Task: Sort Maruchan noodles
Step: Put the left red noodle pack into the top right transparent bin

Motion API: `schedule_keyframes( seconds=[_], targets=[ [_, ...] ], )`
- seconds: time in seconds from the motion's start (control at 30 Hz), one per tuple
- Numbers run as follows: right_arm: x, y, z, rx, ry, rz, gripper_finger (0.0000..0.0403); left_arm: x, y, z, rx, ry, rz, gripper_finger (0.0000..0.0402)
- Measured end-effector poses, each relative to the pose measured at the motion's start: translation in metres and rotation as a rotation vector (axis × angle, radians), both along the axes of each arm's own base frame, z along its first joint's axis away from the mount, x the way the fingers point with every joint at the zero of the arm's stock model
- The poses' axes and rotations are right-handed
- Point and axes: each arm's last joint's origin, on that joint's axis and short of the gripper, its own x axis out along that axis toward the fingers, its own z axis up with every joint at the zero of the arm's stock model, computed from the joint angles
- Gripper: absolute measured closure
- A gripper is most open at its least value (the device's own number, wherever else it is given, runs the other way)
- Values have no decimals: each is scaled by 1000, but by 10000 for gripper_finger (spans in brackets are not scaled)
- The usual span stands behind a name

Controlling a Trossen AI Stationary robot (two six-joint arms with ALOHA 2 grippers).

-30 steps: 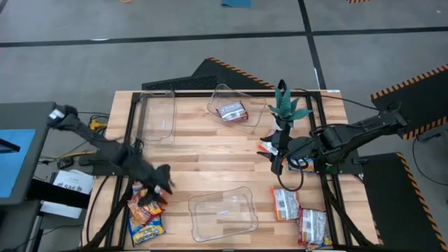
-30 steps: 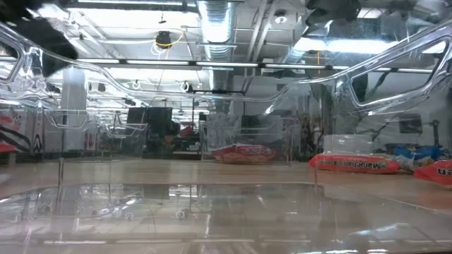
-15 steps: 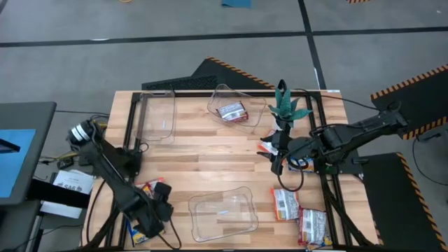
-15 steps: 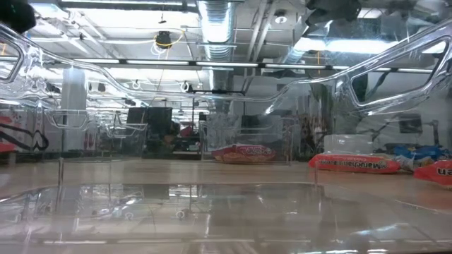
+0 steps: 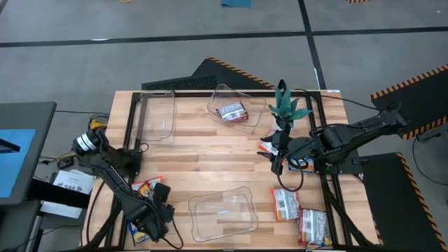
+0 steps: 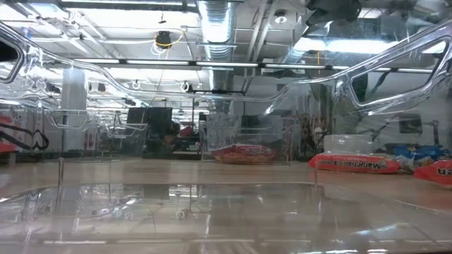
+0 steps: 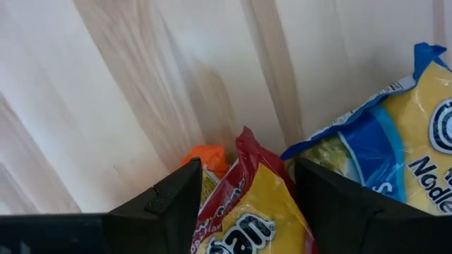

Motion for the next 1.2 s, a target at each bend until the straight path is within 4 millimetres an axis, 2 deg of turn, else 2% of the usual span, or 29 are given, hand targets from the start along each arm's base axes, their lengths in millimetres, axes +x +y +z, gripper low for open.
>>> schedule_keyframes(
  seconds=[0.07, 0.17, 0.37, 0.47, 0.57, 0.87, 0.97, 1.03, 1.2],
  targets=[
    [0, 0, 0, 1, 0, 0, 147, -1, 0, 0, -13, 18, 15, 203],
    [0, 0, 0, 0, -1, -3, 147, -2, 0, 0, -36, 50, 37, 244],
    [0, 0, 0, -7, -3, -14, 147, -5, 4, 3, -13, 129, 21, 384],
    [0, 0, 0, -8, -3, -15, 147, 0, 7, 16, 42, 135, -8, 395],
    [0, 0, 0, -8, -4, -15, 147, 10, 9, 38, 116, 82, -75, 400],
    [0, 0, 1, -6, -12, -15, 147, 57, 27, 118, 439, -291, -245, 401],
    [0, 0, 1, -6, -12, -15, 147, 76, 43, 141, 566, -365, -276, 401],
    [0, 0, 1, -8, -11, -14, 147, 88, 62, 153, 630, -392, -265, 401],
    [0, 0, 1, -8, -10, -14, 147, 114, 136, 187, 587, -491, -129, 401]
  ],
)
